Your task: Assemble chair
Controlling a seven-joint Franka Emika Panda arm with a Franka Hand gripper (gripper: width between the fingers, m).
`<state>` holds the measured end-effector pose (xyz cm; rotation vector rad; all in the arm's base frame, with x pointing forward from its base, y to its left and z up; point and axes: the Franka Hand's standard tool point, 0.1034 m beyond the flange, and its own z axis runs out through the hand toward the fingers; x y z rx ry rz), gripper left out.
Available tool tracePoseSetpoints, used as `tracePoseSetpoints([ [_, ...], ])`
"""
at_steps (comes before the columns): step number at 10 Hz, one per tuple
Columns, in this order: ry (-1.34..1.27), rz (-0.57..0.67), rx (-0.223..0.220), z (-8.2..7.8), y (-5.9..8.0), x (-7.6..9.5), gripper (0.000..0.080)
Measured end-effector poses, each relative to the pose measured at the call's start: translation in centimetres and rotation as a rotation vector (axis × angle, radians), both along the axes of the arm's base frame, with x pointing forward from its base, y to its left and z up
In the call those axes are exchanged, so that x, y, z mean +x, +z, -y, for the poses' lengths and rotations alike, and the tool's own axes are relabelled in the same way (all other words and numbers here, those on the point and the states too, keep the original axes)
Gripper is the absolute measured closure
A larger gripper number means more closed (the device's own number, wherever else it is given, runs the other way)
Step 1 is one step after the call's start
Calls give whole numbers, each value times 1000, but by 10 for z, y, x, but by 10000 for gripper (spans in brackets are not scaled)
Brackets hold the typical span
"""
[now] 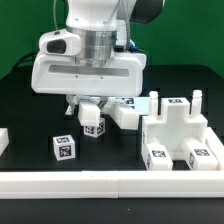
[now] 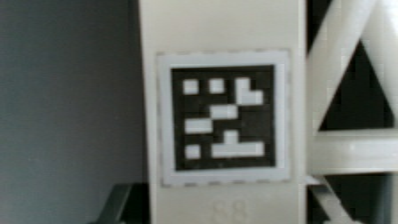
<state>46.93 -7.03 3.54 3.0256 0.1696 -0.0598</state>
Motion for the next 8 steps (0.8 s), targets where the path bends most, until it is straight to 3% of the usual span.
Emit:
tracePoseSetpoints([
  [2, -11, -32, 7, -3, 8, 3, 518],
  [3, -48, -74, 25, -4, 20, 0, 518],
  [6, -248, -119, 66, -13, 79, 6, 518],
  [8, -381, -104, 87, -22, 101, 23, 518],
])
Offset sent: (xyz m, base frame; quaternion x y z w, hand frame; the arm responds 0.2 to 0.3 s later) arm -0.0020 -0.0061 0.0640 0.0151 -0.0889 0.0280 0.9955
